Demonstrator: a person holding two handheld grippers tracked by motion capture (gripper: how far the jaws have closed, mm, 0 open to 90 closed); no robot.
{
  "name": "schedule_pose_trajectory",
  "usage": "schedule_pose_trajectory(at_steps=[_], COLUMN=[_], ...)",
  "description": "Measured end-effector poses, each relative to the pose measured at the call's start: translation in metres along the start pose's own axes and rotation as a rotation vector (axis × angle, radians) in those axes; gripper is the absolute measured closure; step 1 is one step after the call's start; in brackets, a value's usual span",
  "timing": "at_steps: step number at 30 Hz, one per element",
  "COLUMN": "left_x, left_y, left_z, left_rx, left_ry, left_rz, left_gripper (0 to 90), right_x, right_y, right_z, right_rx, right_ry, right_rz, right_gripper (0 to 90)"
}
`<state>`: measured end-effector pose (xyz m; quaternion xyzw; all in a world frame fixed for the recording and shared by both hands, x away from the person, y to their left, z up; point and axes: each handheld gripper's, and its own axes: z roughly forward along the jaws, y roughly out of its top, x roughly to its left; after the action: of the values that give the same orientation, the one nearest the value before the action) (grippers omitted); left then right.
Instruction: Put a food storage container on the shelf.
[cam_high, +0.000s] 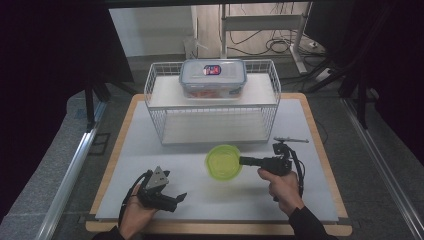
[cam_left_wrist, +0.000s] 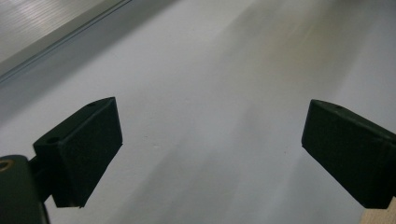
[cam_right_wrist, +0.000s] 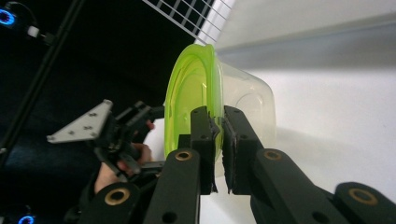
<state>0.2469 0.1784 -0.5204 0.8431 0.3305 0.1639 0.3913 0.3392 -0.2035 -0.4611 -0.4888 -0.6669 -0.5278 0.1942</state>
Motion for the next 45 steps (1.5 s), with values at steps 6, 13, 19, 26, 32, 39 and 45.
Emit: schedule_pose_trajectory(at_steps=[6, 13, 19, 26, 32, 39, 45], left_x=[0.0, 0.0, 0.0, 0.0, 0.001, 0.001, 0.001], left_y=[0.0, 0.0, 0.0, 0.0, 0.0, 0.0, 0.0], left_z=[0.0, 0.0, 0.0, 0.001, 0.001, 0.001, 0.001], left_rx=[-0.001, -0.001, 0.001, -0.002, 0.001, 0.003, 0.001], left_ry=[0.001, 0.001, 0.001, -0.001, -0.002, -0.005, -0.006], left_rz=[0.0, -0.001, 0.003, 0.001, 0.002, -0.001, -0.002], left_gripper=[5.0, 5.0, 5.0, 5.0, 5.0, 5.0, 5.0], right_x=[0.014, 0.029, 0.043, 0.061, 0.072, 0.085, 0.093], right_y=[0.012, 0.027, 0.042, 0.059, 0.075, 0.094, 0.113], right_z=[-0.009, -0.017, -0.026, -0.034, -0.041, -0.048, -0.051], right_rx=[-0.015, -0.037, -0.059, -0.085, -0.113, -0.143, -0.177], right_ry=[0.033, 0.068, 0.083, 0.101, 0.118, 0.124, 0.116], right_rz=[-0.009, -0.013, -0.032, -0.049, -0.053, -0.061, -0.061], right_gripper=[84.1, 84.1, 84.1, 84.1, 84.1, 84.1, 84.1])
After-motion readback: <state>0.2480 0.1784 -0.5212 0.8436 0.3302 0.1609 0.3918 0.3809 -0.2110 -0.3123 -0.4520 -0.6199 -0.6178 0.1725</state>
